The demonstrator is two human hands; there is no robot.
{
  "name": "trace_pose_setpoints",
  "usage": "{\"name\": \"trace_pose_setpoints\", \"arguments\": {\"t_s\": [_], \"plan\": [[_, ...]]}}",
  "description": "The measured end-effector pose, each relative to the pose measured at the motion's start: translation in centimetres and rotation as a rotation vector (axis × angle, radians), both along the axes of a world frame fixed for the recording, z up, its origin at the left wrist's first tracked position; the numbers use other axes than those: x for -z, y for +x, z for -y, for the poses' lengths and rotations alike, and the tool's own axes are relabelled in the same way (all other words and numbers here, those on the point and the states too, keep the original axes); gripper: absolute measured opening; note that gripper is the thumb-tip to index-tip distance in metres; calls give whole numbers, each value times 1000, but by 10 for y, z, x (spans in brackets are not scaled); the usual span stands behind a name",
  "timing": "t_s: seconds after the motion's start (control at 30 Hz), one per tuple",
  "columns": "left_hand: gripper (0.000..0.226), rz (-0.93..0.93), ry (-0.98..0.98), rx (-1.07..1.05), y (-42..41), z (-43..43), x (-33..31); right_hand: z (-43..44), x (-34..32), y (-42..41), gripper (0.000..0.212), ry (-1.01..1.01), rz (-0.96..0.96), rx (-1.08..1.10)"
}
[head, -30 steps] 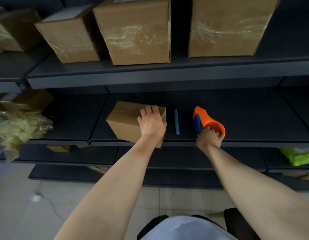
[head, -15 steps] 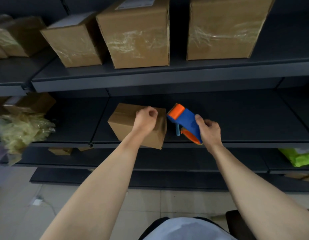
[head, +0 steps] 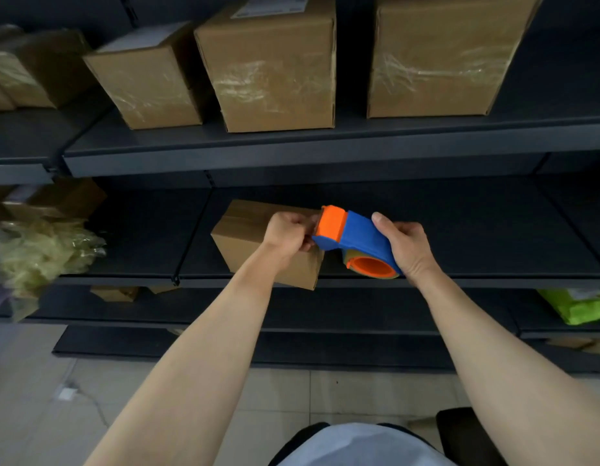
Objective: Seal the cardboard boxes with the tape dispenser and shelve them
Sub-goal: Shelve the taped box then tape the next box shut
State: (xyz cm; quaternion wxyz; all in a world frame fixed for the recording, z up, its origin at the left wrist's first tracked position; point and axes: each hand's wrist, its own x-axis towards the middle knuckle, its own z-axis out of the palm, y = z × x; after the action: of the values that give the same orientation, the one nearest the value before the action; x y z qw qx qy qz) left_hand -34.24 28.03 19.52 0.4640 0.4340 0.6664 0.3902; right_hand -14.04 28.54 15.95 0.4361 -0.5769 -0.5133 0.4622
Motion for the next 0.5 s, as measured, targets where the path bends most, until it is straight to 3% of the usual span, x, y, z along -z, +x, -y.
{"name": "trace_pose_setpoints", "arguments": {"t_s": [0.13, 0.27, 0.5], "plan": [[16, -99, 2, 18, -12, -11, -8, -10, -16, 0, 54, 42, 158, -124], [17, -132, -17, -179, -71, -22, -20, -26, -16, 43, 44, 29, 234, -29], [19, 13, -58, -113, -110, -29, -9, -23, -9, 61, 41, -89, 303, -64]]}}
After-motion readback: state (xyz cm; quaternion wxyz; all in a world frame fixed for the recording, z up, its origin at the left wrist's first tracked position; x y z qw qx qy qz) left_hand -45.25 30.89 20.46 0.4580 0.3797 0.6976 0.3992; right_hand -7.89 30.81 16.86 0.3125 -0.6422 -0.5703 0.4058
